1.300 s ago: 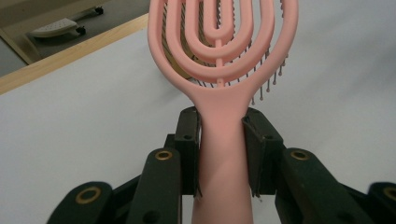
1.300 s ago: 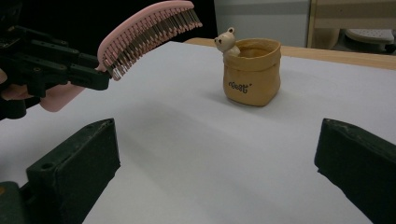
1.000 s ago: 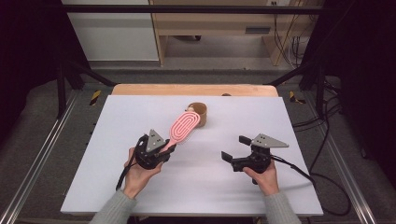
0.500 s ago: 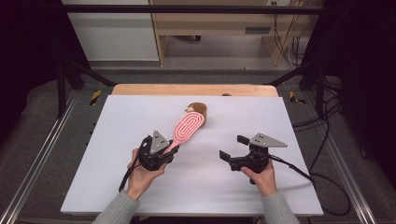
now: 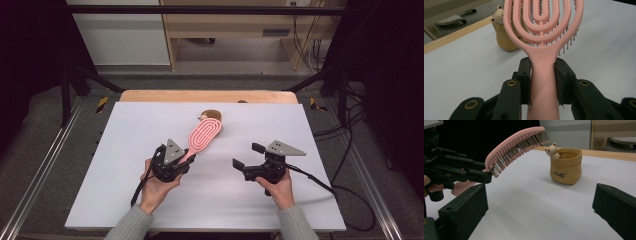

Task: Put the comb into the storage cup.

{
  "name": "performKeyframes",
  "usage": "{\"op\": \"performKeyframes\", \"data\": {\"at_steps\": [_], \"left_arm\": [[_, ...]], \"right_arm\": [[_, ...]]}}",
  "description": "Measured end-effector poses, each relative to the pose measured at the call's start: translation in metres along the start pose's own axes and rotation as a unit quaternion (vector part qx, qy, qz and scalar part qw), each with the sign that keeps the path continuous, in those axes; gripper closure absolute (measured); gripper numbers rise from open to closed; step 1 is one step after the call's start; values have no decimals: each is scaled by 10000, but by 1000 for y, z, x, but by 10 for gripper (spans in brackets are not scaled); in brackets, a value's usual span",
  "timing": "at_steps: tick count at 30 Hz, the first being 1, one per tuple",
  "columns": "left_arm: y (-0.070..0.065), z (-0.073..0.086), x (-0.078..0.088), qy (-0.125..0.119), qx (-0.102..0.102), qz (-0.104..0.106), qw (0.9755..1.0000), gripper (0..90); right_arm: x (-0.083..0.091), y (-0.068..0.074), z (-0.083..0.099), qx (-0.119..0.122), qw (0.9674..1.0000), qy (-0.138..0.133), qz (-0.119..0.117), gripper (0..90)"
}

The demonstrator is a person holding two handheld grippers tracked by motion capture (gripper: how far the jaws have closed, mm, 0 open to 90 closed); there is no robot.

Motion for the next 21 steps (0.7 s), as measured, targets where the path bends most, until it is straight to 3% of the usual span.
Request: {"op": "performKeyframes", "data": {"at_steps": [4,21], "left_arm": [[-2,-1,-1,-27,19,-12,10000,691],[-14,4,-9,-136,121,-34,9998,692]], "right_arm": [[-3,2,-3,-148,9999,-89,-2,5],[-12,9,-5,-272,9996,-84,-30,5]]}}
Point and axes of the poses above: each handheld gripper's, and its own axes: x roughly backward along the jaws, z roughly out of its underside, y roughly to its left, the point moved 2 cm from there along -x, roughly forward along the jaws, and after that the axes turned 15 degrees about -y, right-handed, at the moved point
